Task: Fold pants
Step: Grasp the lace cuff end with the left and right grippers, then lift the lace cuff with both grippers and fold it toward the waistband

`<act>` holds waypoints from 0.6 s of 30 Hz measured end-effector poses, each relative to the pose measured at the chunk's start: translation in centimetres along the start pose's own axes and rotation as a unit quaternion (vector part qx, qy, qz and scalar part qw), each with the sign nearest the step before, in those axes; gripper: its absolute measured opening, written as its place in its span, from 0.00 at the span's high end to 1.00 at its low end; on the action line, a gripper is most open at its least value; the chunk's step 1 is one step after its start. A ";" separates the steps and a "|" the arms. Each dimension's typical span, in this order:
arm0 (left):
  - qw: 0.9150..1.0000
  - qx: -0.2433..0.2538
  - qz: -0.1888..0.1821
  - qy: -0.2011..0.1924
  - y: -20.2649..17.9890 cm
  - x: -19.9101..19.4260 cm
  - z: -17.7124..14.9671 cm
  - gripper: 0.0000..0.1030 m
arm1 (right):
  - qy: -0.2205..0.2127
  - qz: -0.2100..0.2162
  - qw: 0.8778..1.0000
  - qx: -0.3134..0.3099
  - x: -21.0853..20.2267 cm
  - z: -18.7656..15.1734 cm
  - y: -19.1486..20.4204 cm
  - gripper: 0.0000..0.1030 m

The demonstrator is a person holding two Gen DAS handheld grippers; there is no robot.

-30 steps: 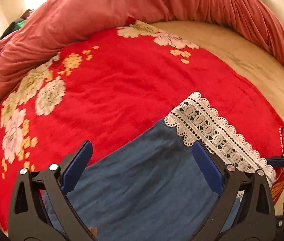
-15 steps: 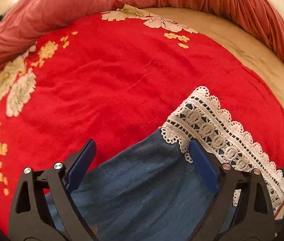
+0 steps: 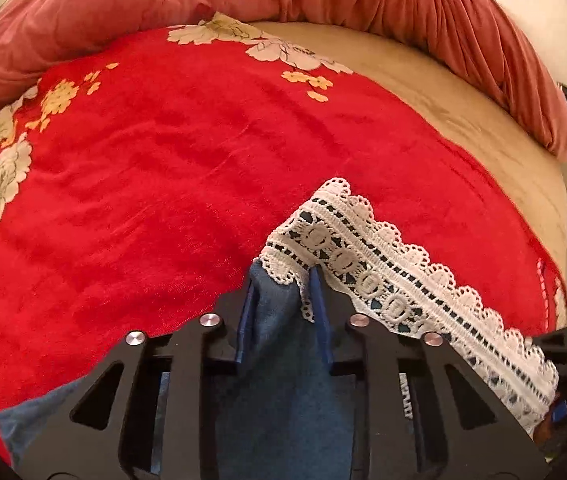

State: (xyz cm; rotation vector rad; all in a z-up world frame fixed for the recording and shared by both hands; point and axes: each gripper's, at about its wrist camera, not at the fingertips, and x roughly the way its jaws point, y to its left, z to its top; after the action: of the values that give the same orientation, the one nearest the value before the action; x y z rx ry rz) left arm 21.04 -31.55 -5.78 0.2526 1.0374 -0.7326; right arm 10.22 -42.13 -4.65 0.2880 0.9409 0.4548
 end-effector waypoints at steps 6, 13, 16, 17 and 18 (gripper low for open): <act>0.999 -0.013 -0.030 -0.033 1.2 -2.7 0.2 0.91 | -0.018 0.007 0.999 -0.030 -1.2 1.3 2.5 0.78; 0.994 -0.049 -0.046 -0.085 4.1 -7.5 -0.9 0.91 | -0.029 0.021 0.995 -0.089 -1.9 2.9 7.0 0.78; 0.990 -0.072 -0.052 -0.105 5.8 -9.3 -1.9 0.91 | -0.025 0.027 0.993 -0.115 -1.4 3.4 9.3 0.78; 0.989 -0.079 -0.051 -0.111 6.4 -9.9 -2.4 0.91 | -0.022 0.030 0.992 -0.123 -1.1 3.5 10.0 0.78; 0.989 -0.082 -0.048 -0.113 6.8 -10.1 -2.6 0.91 | -0.017 0.032 0.991 -0.133 -0.6 3.5 10.9 0.78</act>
State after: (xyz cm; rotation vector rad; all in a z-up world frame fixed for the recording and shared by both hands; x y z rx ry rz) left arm 20.64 -20.82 0.55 -0.0237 0.8922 -0.7394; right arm 10.11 -33.09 2.41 0.0835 0.8289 0.6250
